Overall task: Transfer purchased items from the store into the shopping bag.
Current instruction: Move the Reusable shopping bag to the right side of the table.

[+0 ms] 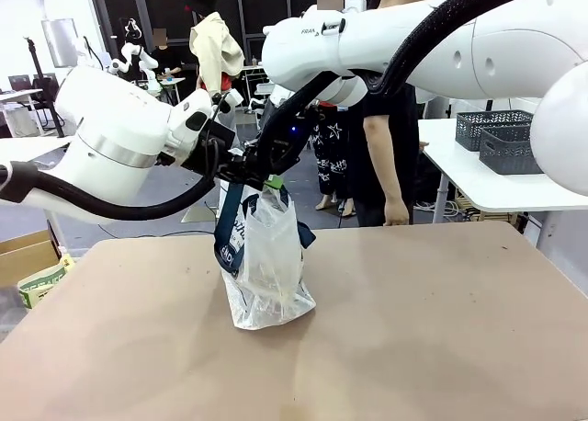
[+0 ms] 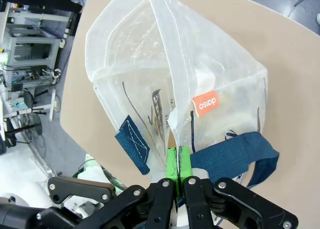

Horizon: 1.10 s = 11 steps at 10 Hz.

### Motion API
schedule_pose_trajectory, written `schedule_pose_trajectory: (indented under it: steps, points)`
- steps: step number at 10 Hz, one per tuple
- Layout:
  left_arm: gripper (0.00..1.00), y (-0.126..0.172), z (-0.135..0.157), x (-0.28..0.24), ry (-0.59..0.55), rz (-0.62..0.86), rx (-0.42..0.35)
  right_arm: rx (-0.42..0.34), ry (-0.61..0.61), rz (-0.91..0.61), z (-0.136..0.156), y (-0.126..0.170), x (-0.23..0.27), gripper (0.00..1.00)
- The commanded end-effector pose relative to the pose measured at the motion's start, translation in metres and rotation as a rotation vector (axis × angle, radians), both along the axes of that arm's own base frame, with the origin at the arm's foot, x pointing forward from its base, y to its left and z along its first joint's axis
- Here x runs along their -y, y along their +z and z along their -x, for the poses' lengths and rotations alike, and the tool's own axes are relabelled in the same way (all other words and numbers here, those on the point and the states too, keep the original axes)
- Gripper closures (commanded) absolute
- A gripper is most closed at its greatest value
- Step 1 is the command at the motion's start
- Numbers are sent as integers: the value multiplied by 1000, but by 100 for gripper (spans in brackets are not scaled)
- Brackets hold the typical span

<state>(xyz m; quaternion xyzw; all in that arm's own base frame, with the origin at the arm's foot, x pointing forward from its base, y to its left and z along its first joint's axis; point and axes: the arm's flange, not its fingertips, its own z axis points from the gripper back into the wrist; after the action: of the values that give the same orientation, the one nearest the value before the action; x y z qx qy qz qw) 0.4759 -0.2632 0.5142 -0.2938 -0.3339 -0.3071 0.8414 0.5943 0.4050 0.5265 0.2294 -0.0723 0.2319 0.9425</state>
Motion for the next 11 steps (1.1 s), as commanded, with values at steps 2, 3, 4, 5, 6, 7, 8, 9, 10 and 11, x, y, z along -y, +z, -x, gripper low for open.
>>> schedule_pose_trajectory:
  steps: [2, 3, 4, 5, 6, 7, 8, 9, 10, 11]
  points:
    - [38, 13, 19, -3, 80, -39, -11, 6, -7, 17, -5, 2, -7, 100]
    - [38, 16, 23, -3, 126, -39, -37, 3, -7, 17, -5, 2, -7, 100]
    - [38, 20, 30, -2, 177, -54, -49, -2, -9, 16, -5, 2, -7, 100]
    - [38, 24, 33, -5, 228, -59, -59, -3, -7, 15, -6, 2, -7, 100]
    - [38, 26, 34, -9, 263, -65, -50, -5, -3, 13, -6, 2, -7, 100]
    - [38, 26, 34, -13, 288, -55, -47, -7, -2, 11, -7, 2, -7, 100]
    - [38, 24, 33, -16, 317, -59, -65, -7, -2, 10, -7, 2, -7, 100]
    - [38, 23, 34, -17, 375, -80, -76, -9, -4, 11, -6, 2, -7, 100]
    - [38, 22, 33, -18, 392, -68, -95, -10, -1, 10, -8, 2, -7, 100]
    - [38, 20, 36, -18, 369, -78, -119, -12, -3, 9, -7, 3, -7, 100]
